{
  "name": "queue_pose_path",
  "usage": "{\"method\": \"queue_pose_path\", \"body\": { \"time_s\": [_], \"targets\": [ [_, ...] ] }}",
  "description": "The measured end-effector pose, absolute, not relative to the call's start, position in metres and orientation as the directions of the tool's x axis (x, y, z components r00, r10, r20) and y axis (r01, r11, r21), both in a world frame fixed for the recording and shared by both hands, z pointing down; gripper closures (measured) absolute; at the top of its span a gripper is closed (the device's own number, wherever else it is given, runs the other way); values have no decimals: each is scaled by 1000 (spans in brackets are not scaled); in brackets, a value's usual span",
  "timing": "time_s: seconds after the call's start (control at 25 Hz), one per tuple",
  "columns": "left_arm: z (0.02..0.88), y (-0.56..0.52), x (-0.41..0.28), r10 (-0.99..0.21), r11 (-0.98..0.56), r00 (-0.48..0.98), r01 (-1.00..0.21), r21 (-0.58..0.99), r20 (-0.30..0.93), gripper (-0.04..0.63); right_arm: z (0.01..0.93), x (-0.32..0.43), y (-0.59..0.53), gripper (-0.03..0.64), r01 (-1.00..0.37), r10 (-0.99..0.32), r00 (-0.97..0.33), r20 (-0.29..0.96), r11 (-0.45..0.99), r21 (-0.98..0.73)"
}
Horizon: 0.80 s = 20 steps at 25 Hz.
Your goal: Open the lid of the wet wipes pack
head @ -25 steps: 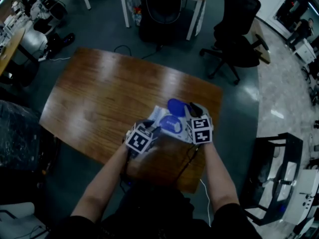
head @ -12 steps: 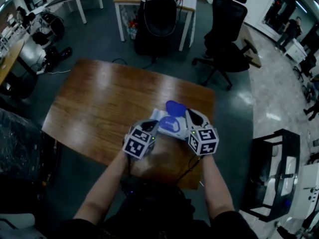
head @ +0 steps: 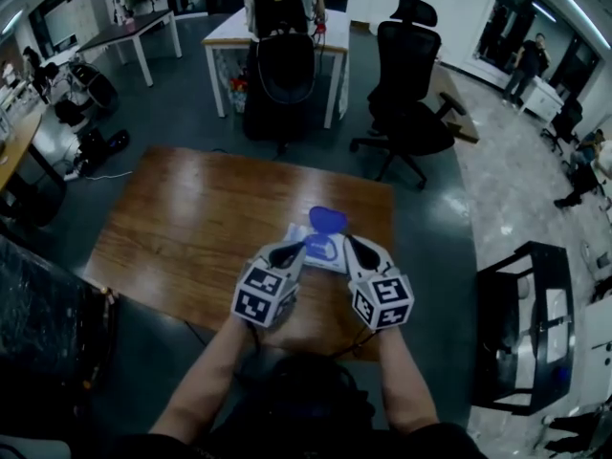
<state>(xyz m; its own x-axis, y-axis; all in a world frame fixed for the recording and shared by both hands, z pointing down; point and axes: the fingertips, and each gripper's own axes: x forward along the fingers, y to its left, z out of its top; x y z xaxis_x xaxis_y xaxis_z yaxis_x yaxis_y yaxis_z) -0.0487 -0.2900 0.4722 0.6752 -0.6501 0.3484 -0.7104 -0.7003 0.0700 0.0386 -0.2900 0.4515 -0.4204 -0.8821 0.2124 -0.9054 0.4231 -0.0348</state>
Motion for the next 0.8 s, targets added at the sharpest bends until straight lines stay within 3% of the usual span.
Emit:
{"method": "queue_pose_path", "body": {
  "time_s": [0.8],
  "targets": [
    [395,-238,-43,-654,-739,726,-673,28,213,591,367,16,-222,607,-890,-889,-456,37,454,-50]
  ]
}}
